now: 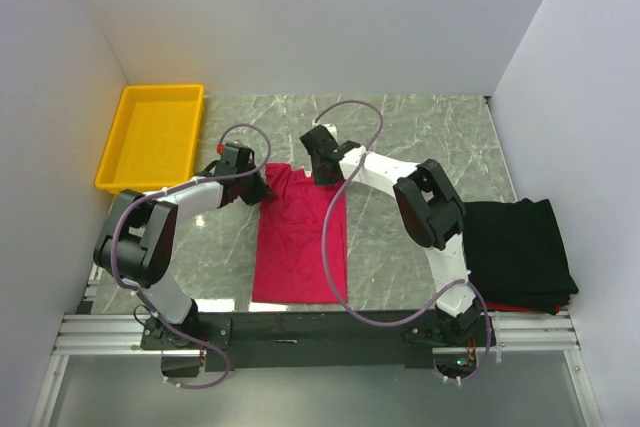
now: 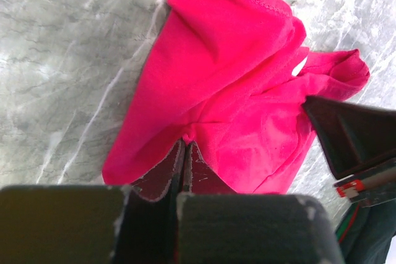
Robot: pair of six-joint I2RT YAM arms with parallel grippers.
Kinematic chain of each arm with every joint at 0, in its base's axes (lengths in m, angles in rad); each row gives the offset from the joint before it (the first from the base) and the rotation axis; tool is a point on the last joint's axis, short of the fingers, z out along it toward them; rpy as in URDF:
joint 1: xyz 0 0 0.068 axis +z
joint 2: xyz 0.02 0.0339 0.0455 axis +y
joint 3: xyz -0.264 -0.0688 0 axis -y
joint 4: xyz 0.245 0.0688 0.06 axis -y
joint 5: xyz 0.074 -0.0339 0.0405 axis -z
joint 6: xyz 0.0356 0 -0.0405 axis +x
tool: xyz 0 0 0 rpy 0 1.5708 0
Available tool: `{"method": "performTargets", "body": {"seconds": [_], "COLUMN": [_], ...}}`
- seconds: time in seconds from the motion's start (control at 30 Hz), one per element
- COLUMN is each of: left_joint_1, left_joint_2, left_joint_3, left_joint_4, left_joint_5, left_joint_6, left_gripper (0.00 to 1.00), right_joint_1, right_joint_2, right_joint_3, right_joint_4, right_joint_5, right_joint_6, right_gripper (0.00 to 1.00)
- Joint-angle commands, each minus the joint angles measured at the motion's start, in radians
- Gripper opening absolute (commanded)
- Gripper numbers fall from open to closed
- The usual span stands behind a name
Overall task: Fold and stack the t-shirts
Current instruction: Fold the tshirt
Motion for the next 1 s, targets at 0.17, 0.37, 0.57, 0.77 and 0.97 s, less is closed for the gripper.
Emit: {"method": "performTargets", "body": {"seconds": [0.17, 0.37, 0.57, 0.77, 0.97], "left_joint_1": [-0.023, -0.034, -0.055, -0.11, -0.15], "left_joint_2": [-0.08, -0.118, -0.138, -0.14, -0.125], "left_joint_3": [-0.019, -0.06, -0.08, -0.1, -0.163], "left_joint_4": [0.017, 0.033, 0.048, 0.043, 0.074], "left_joint_5": [0.031, 0.049, 0.094, 0.094, 0.089], "left_joint_6": [0.016, 0.023, 0.044, 0.073, 0.07], "left_gripper": [0.01, 0.01, 0.01, 0.01, 0.01], "right_joint_1": [-0.035, -0.046, -0.055, -0.078, -0.123], "right_joint_2": [-0.216, -0.287, -0.321, -0.328, -0.353], "right_joint_3": [-0.163, -0.24, -0.288, -0.341, -0.407], "right_joint_4": [0.066, 0.086, 0.089, 0.102, 0.165], "right_joint_5": [0.01, 0.005, 0.002, -0.015, -0.111], "right_joint_6": [0.048, 0.065, 0.076, 0.088, 0.105], "right_gripper": [0.0, 0.0, 0.0, 0.0, 0.0]}}
